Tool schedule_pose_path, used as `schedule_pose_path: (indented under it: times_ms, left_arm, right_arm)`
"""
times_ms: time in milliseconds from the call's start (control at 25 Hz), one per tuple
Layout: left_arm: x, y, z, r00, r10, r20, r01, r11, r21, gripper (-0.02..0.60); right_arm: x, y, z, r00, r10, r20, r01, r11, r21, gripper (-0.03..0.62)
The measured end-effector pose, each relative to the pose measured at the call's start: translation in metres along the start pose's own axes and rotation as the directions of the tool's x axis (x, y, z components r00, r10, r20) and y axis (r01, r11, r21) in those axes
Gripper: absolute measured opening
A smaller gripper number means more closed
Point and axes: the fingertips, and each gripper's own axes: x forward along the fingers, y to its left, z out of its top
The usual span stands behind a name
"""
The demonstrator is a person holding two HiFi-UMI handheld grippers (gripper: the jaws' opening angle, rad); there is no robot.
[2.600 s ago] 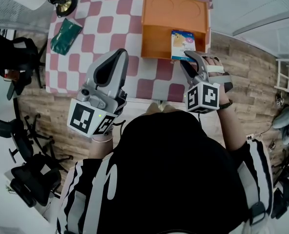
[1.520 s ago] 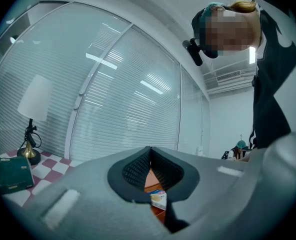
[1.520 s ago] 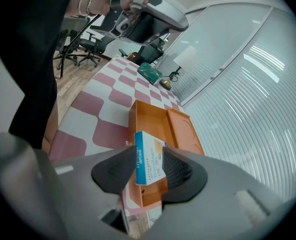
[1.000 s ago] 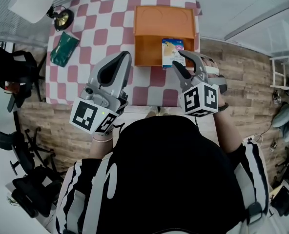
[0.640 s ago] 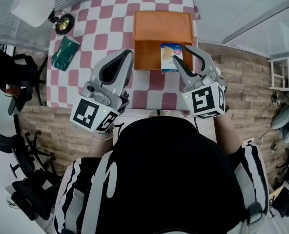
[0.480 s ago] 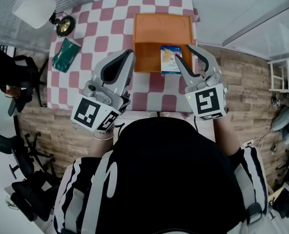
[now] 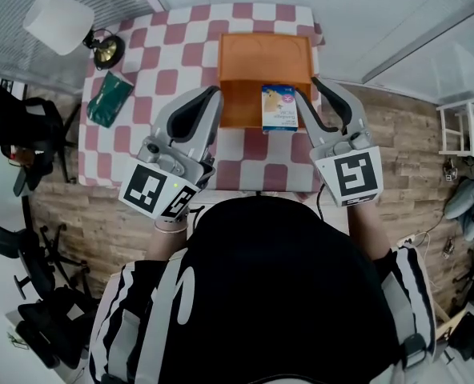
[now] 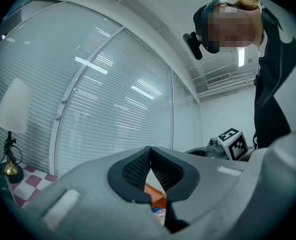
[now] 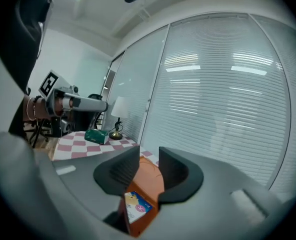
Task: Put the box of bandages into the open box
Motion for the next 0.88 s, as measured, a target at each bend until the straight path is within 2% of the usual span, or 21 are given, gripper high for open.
schedule_pose_path:
  times_ms: [120, 240, 320, 600, 880]
  left_arm:
    - [0.001, -0.002, 0.0, 1.0, -0.004, 0.002, 0.004, 1.0, -0.003, 0.002]
    - [0.002, -0.003, 0.001, 1.0, -0.007, 0.006, 0.007, 1.0, -0.007, 0.002]
    - [0.002, -0.004, 0.002, 1.0, -0.009, 0.008, 0.009, 1.0, -0.005, 0.002]
    - [0.004, -0.007, 0.006, 1.0, -0.013, 0.018, 0.013, 1.0, -0.001, 0.002]
    - [0.007, -0.008, 0.009, 0.999, -0.02, 0.025, 0.02, 1.0, 0.005, 0.002]
  right_arm:
    - [-0.004, -0.002, 0.01, 0.999, -0.006, 0.033, 0.004, 0.998, 0.068, 0.104]
    - [-0.011, -0.006, 0.006, 1.0, -0.011, 0.004, 0.011, 0.996, 0.086, 0.081]
    - [-0.014, -0.008, 0.009, 1.0, -0.013, 0.021, 0.01, 0.995, 0.103, 0.061]
    - [-0.019, -0.014, 0.021, 0.997, -0.044, 0.069, 0.036, 0.993, 0.115, 0.01]
    - [-0.022, -0.019, 0.016, 0.996, -0.064, 0.063, 0.055, 0.99, 0.131, -0.006]
